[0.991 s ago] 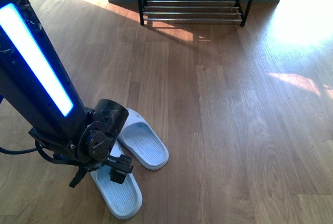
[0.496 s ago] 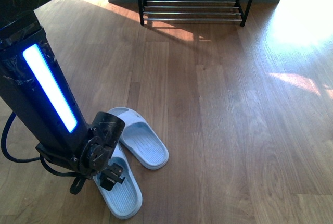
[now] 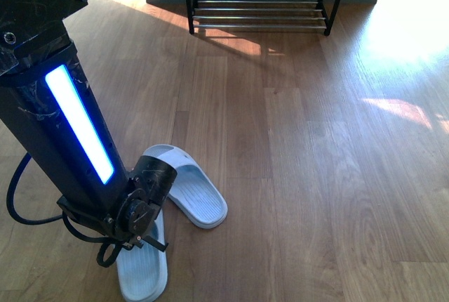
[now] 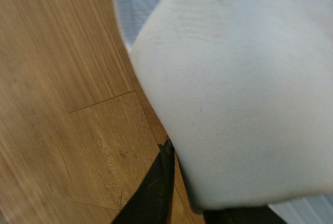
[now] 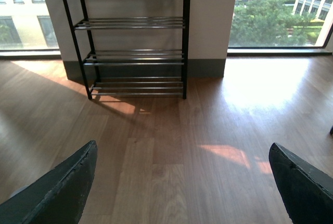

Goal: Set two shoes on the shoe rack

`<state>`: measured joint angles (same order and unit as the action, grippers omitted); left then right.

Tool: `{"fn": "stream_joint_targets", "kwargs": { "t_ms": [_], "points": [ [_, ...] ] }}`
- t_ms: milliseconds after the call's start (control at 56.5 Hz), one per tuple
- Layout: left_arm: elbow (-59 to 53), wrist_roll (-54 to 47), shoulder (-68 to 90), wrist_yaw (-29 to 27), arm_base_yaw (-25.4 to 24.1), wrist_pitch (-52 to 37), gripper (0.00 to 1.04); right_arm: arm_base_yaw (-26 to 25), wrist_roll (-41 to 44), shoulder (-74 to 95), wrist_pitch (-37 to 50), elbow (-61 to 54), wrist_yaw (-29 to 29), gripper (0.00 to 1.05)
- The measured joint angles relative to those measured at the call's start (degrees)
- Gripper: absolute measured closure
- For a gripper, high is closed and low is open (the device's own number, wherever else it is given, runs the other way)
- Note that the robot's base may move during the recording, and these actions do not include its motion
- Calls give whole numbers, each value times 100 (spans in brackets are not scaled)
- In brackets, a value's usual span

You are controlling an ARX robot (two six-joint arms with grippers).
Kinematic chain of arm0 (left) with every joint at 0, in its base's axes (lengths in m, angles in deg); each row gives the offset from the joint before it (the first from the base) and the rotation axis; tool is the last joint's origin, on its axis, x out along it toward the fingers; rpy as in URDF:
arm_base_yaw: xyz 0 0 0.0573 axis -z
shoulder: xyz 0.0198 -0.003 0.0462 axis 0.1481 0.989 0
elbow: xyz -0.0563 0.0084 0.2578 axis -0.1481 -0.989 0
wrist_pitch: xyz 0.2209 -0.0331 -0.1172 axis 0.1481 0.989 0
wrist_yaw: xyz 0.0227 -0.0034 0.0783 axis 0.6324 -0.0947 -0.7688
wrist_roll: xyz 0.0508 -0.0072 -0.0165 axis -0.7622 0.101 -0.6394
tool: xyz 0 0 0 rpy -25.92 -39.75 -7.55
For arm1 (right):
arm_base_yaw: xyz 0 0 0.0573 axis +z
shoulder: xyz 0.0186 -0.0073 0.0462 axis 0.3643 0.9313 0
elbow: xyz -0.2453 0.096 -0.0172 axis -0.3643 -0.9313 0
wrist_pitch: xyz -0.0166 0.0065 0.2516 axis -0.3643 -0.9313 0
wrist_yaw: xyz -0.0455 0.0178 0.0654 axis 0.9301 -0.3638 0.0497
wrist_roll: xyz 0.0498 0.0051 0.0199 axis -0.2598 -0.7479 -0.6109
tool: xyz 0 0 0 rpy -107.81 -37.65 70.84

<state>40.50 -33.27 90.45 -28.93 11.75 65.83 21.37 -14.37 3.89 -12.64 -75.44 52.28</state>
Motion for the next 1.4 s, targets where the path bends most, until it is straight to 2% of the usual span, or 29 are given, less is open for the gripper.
{"fn": "stream_joint_targets", "kwargs": {
  "t_ms": [53, 212, 336, 567, 744, 867, 1009, 1133, 1399],
  "points": [
    [-17, 55, -13, -42, -2, 4, 103, 0, 0, 0, 0, 0, 0, 9],
    [-337, 284, -308, -13, -37, 125, 103, 0, 0, 0, 0, 0, 0, 9],
    [-986, 656, -1010, 111, -120, 70, 103, 0, 0, 0, 0, 0, 0, 9],
    [-2354, 1121, -3093, 103, -549, -501, 103, 0, 0, 0, 0, 0, 0, 9],
    [-3689, 1274, -5060, -431, -850, -658, 103, -2, 0, 0, 0, 0, 0, 9],
    [-4747, 1480, -7158, -966, -835, -170, 103, 0, 0, 0, 0, 0, 0, 9],
    [-5528, 1882, -9429, -1547, -702, 935, 103, 0, 0, 0, 0, 0, 0, 9],
    [-5866, 2286, -11123, -1932, -393, 2273, 103, 0, 0, 0, 0, 0, 0, 9],
    [-5904, 2444, -11626, -1947, -306, 2430, 103, 0, 0, 0, 0, 0, 11, 9]
  ]
}}
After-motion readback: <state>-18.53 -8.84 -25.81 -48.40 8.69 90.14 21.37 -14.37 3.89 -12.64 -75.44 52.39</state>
